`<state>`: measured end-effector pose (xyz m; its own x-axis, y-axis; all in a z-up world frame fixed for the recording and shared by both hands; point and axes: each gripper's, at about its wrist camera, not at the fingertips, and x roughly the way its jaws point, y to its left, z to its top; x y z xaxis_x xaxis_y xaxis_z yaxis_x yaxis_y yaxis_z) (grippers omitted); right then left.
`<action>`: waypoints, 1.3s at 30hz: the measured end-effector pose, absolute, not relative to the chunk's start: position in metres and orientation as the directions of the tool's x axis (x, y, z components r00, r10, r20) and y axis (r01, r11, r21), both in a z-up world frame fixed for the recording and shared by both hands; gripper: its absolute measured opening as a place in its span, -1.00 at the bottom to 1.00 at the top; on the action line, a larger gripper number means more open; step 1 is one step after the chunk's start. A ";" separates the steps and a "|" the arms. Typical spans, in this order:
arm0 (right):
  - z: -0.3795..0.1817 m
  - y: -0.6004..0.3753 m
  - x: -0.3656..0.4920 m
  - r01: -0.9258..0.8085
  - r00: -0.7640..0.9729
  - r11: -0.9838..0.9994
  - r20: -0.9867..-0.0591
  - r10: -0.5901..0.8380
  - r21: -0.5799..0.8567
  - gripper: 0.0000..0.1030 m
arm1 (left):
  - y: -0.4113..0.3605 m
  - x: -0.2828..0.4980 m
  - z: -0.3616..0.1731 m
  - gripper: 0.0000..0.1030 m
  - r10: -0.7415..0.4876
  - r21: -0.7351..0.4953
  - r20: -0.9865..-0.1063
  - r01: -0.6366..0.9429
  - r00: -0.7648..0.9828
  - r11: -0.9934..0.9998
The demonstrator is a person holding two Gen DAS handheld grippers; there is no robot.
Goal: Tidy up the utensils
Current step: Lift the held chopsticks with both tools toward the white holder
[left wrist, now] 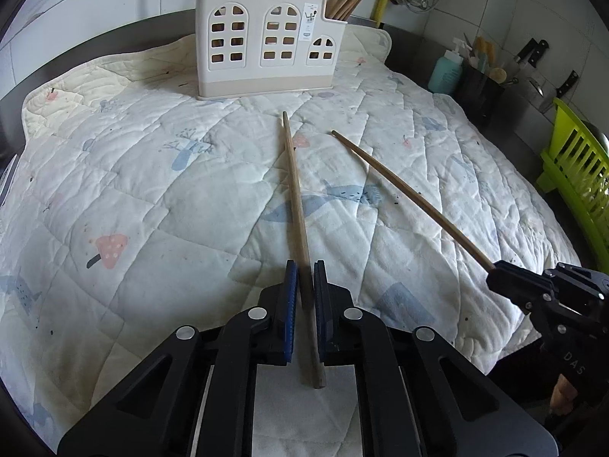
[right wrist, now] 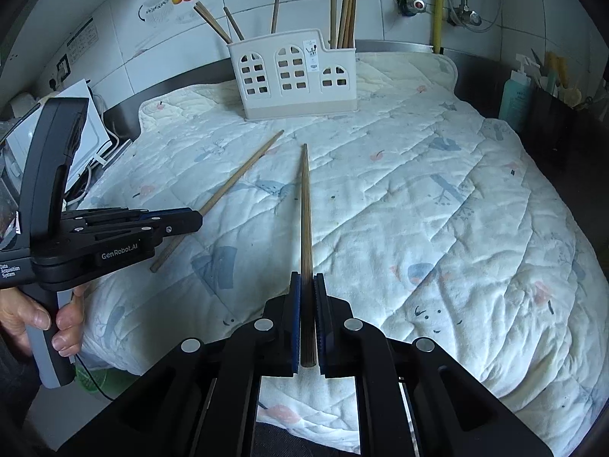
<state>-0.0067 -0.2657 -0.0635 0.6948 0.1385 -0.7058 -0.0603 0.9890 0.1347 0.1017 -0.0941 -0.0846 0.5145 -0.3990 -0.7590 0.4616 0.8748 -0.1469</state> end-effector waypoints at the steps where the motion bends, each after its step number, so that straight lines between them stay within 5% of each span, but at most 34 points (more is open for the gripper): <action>1: -0.059 -0.267 -0.007 -0.061 0.703 0.989 -0.698 0.137 0.133 -0.87 | -0.092 0.102 -0.083 -0.86 -0.399 -0.147 -0.756 0.460 0.519 0.876; 14: -0.027 -0.271 -0.007 -0.074 0.761 0.990 -0.635 0.131 0.117 -0.87 | -0.091 0.100 -0.090 -0.75 -0.422 -0.187 -0.762 0.456 0.491 0.870; 22: -0.021 -0.269 -0.003 -0.085 0.769 0.990 -0.624 0.134 0.109 -0.87 | -0.093 0.104 -0.083 -0.88 -0.409 -0.159 -0.769 0.472 0.492 0.867; 39: 0.044 -0.279 0.028 -0.116 0.847 0.989 -0.511 0.148 0.093 -0.87 | -0.082 0.121 -0.010 -0.89 -0.445 -0.129 -0.612 0.473 0.653 0.871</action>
